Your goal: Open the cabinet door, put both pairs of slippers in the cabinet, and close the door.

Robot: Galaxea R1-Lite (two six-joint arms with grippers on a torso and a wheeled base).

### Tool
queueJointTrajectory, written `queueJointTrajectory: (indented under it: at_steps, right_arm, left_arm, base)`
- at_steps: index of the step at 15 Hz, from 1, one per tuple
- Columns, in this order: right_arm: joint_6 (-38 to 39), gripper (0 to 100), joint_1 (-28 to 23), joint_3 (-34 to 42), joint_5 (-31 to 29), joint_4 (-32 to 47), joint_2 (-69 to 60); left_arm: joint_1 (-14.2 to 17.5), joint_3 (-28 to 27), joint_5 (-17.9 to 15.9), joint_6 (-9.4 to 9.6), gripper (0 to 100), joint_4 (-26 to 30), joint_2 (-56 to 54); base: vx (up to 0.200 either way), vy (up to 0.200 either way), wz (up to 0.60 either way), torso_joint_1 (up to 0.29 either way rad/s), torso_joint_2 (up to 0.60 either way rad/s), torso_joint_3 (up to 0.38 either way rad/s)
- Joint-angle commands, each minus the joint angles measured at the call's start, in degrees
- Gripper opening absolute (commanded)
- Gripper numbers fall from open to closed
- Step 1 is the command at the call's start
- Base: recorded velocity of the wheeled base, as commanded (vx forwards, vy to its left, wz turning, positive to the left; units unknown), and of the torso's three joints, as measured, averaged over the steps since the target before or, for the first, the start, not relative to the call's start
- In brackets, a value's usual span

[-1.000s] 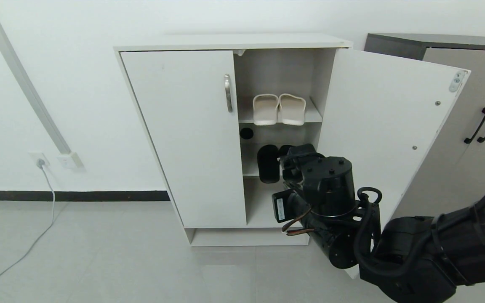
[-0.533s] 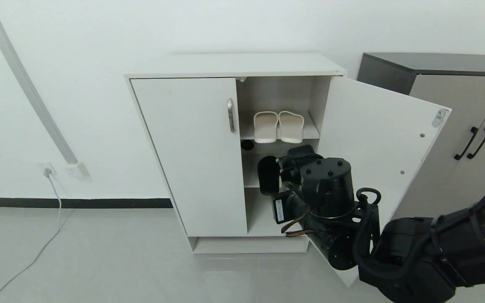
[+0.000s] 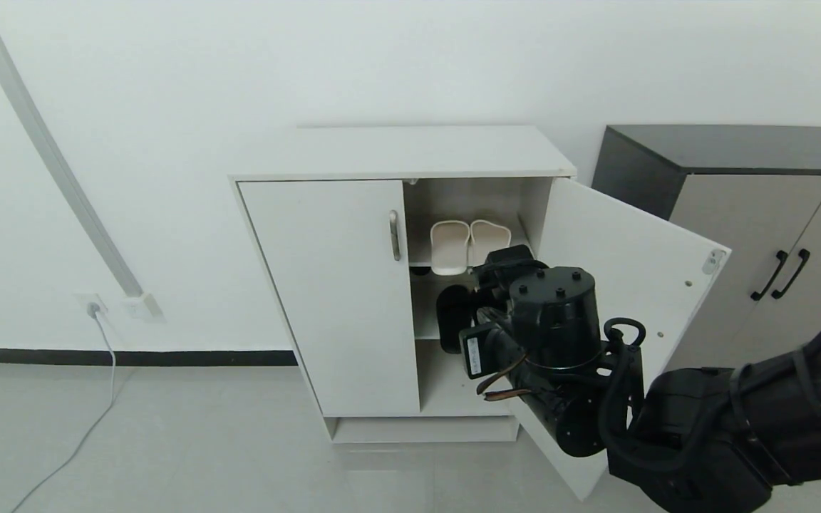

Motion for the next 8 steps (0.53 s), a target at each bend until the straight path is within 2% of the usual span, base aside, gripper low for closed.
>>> queueJointTrajectory:
  at_steps: [1, 8]
  right_arm:
    - [0.01, 0, -0.02, 0.0, 0.02, -0.03, -0.08]
    - [0.01, 0, -0.11, 0.0, 0.11, -0.03, 0.01]
  left_arm:
    - [0.02, -0.01, 0.02, -0.04, 0, -0.01, -0.01]
    - [0.02, -0.01, 0.02, -0.04, 0, -0.01, -0.01]
  base:
    - [0.0, 0.0, 0.0, 0.159, -0.5, -0.31]
    - [0.0, 0.0, 0.0, 0.194, -0.51, -0.315]
